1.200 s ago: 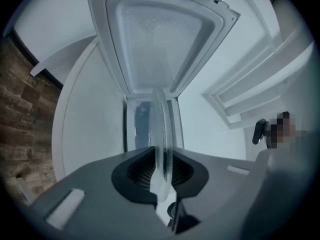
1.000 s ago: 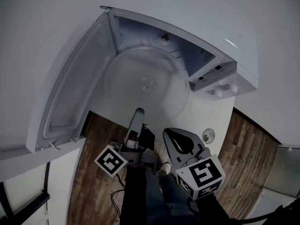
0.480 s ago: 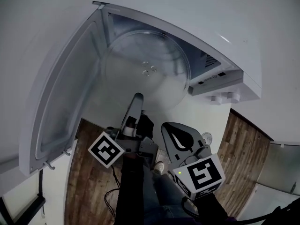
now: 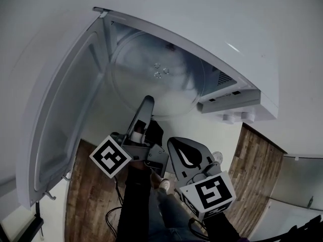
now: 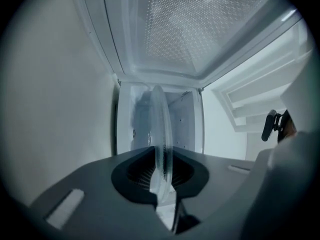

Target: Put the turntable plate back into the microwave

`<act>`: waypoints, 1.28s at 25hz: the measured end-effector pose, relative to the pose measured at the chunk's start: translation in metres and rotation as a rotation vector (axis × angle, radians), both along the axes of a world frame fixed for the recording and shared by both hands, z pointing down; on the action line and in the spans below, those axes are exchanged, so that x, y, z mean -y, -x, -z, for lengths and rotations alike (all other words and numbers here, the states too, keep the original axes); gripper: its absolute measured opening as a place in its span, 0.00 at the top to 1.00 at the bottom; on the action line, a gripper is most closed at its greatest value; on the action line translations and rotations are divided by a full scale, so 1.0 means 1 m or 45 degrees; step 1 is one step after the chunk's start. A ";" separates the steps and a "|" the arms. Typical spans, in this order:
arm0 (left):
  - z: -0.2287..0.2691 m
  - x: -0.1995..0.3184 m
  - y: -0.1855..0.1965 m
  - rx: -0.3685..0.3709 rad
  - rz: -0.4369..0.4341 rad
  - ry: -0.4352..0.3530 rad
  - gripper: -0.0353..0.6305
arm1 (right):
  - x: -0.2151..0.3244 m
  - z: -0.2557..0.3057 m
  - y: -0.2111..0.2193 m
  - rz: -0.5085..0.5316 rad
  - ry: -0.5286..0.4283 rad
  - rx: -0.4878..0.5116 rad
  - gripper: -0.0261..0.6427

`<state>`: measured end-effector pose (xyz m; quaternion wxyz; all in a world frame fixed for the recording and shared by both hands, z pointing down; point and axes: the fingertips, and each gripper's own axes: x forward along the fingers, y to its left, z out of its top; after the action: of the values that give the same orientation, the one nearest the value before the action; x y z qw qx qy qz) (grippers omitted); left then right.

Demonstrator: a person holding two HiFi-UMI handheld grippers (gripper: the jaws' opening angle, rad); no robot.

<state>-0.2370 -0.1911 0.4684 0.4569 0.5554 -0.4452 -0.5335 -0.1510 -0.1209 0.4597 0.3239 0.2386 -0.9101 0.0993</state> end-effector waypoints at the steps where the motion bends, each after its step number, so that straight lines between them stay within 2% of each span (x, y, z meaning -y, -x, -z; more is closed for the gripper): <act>1: 0.000 0.003 0.000 0.002 -0.003 -0.002 0.88 | 0.003 0.000 0.001 -0.002 -0.003 0.000 0.95; 10: -0.003 0.029 0.004 0.009 -0.030 0.014 0.88 | 0.027 0.001 0.000 -0.024 -0.034 -0.023 0.95; 17: -0.008 0.050 0.010 0.006 -0.043 0.074 0.88 | 0.038 -0.003 0.001 -0.033 -0.033 -0.040 0.95; 26: -0.003 0.073 0.009 -0.019 -0.062 0.049 0.88 | 0.051 -0.007 0.005 -0.047 -0.039 -0.054 0.95; 32: -0.008 0.084 0.010 -0.029 -0.069 0.101 0.87 | 0.058 -0.008 0.005 -0.068 -0.042 -0.059 0.95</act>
<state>-0.2471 -0.2750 0.4768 0.4978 0.5426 -0.4457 -0.5091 -0.1564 -0.1787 0.4673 0.3382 0.2703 -0.8972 0.0872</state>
